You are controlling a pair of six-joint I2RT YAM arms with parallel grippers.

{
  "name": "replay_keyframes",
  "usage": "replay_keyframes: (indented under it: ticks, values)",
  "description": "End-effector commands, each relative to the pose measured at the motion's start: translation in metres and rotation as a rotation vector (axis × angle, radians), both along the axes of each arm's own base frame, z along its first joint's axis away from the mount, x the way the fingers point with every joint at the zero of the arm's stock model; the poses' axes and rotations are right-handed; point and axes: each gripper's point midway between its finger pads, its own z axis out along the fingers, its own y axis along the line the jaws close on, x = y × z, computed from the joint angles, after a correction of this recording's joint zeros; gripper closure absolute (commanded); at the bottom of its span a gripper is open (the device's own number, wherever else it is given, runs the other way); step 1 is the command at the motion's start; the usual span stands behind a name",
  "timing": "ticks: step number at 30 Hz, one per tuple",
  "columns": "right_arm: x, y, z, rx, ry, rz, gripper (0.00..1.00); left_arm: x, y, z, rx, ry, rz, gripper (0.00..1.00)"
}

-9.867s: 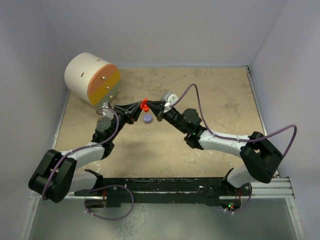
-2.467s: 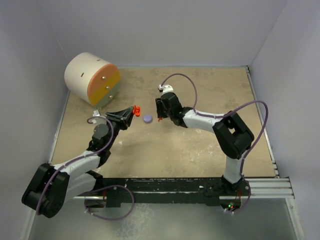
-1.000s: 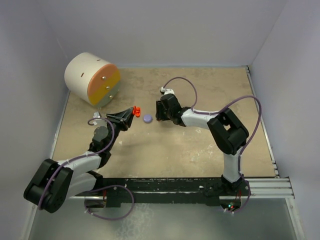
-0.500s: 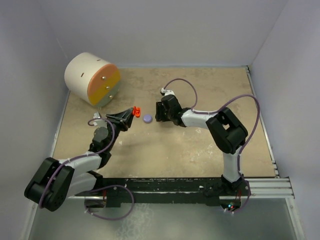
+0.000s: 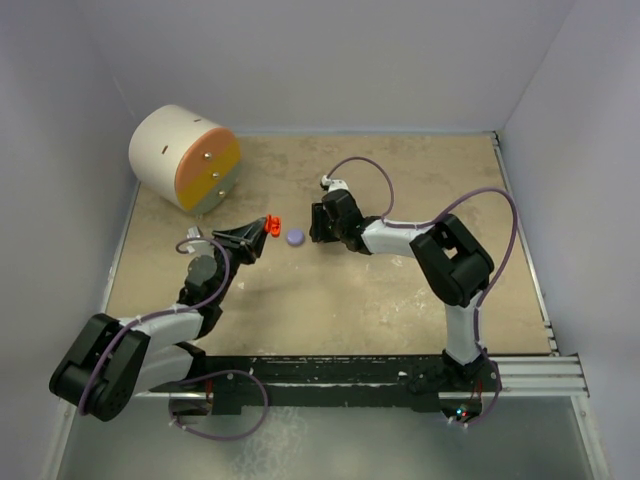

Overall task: Insert the wireless bluetooth earbuds into the charging case
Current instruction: Pick up the earbud from the center of the board.

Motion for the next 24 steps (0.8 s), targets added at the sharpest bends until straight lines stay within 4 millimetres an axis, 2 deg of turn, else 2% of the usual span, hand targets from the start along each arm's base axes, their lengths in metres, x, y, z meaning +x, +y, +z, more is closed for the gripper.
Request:
replay_keyframes:
  ticks: [1,10,16,24]
  values:
    - [-0.006,0.000,-0.009,-0.015,0.025,0.021,0.51,-0.003,0.003,0.016,-0.044,-0.057,0.001,1.00]
    - [-0.011,0.010,-0.008,-0.018,0.021,0.055,0.52,-0.003,0.004,0.017,-0.045,-0.058,0.002,1.00]
    - [-0.012,0.005,-0.011,-0.035,0.025,0.031,0.53,-0.004,0.005,0.017,-0.044,-0.058,0.005,1.00]
    - [-0.019,0.007,-0.011,-0.055,0.015,0.075,0.55,-0.004,0.005,0.017,-0.039,-0.055,0.007,1.00]
